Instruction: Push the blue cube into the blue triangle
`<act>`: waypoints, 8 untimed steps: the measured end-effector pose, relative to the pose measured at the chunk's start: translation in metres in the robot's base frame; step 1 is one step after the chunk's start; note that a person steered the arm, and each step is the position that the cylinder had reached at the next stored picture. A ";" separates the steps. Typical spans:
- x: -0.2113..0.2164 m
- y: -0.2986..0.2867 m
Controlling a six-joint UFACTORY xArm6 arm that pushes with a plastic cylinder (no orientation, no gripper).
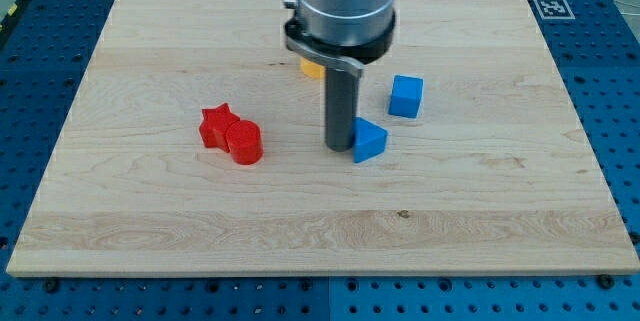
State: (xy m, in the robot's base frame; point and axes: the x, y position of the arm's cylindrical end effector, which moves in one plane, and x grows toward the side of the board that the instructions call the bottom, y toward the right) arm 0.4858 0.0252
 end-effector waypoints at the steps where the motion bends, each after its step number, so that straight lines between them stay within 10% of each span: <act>1: 0.000 0.015; 8: -0.046 0.083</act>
State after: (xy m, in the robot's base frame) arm 0.4398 0.1080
